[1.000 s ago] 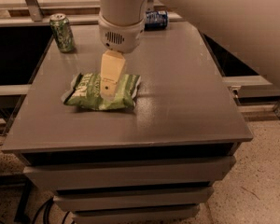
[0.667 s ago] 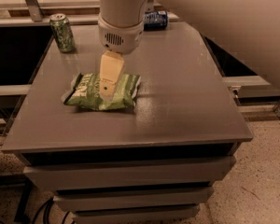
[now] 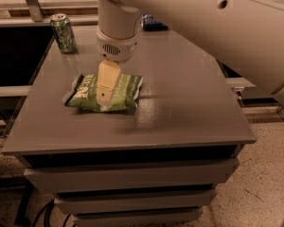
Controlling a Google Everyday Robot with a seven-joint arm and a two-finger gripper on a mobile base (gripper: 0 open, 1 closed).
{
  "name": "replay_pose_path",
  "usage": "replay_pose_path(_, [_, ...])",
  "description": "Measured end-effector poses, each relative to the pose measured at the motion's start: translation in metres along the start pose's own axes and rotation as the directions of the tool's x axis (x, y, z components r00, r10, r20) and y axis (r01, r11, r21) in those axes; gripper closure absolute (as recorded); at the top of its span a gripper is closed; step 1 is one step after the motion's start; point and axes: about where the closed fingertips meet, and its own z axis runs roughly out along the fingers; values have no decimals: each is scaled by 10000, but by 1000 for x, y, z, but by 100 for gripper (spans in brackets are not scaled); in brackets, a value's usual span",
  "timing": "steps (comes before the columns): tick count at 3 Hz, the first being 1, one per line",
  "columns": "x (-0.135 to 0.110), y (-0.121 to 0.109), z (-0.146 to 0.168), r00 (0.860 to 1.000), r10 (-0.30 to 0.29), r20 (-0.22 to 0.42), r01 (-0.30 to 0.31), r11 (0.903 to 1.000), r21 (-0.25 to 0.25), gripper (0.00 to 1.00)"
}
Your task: Pick green jalapeno chip bag
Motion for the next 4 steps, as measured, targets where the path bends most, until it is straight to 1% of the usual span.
replay_pose_path(1, [-14,3,22,9986,-401,345,417,9980,-479,0])
replay_pose_path(2, [-27,11,43,9956,-689,628,748,9924,-980,0])
replay_pose_path(3, [-34,19,66,9925,-742,967,890,9833,-1588,18])
replay_pose_path(4, [-35,23,79,9899,-636,1263,882,9759,-1998,41])
